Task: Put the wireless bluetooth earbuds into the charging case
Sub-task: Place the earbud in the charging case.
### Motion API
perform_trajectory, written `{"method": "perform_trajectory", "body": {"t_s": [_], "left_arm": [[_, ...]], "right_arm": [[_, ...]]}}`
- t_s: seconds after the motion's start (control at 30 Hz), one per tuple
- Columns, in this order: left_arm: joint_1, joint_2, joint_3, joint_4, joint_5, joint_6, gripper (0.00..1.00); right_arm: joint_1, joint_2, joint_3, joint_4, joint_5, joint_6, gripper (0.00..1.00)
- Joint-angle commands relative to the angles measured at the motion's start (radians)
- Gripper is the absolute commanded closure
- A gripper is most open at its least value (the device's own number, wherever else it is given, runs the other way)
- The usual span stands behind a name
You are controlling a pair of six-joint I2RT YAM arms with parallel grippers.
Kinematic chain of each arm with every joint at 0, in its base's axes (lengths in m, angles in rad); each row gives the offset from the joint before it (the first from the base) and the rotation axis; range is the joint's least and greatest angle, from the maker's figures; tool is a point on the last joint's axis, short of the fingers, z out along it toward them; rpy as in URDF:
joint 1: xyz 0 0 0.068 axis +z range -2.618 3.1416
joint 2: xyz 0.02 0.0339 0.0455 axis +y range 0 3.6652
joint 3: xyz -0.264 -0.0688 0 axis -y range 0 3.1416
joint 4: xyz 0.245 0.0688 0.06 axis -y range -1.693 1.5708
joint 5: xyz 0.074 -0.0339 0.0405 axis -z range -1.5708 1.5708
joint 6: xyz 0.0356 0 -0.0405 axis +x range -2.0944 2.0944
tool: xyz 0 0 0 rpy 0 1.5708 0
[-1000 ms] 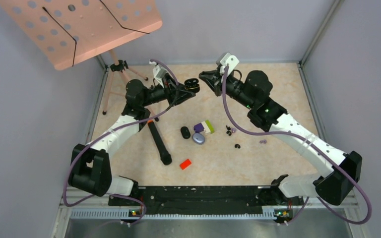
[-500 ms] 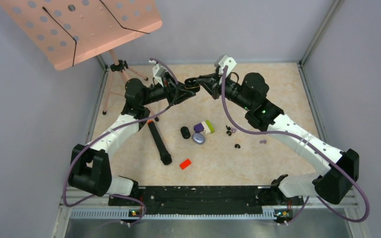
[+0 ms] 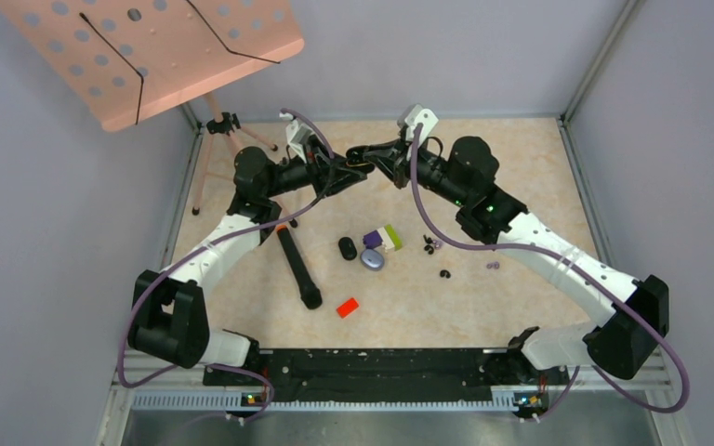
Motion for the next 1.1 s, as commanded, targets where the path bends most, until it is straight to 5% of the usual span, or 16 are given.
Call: {"method": "perform_trajectory", "body": {"t_s": [0.0,0.3,1.07], "left_arm": [[-0.002,-0.041,0.036,0.063,-0.002,-0.006,1.00],[0.000,-0.041,0.035,0.061,-0.019,0.000,1.00],[0.000,-0.040,0.016,0.064,-0.015,0.015,1.00]], "right_arm": [[0.017,0.001,0.002,0.026,0.003,-0.005,1.00],[0.017,0.002,-0.013,-0.011,-0.054,-0.043,1.00],[0.018,0.013,0.070,-0.092,-0.060,-0.043,0.69]]}}
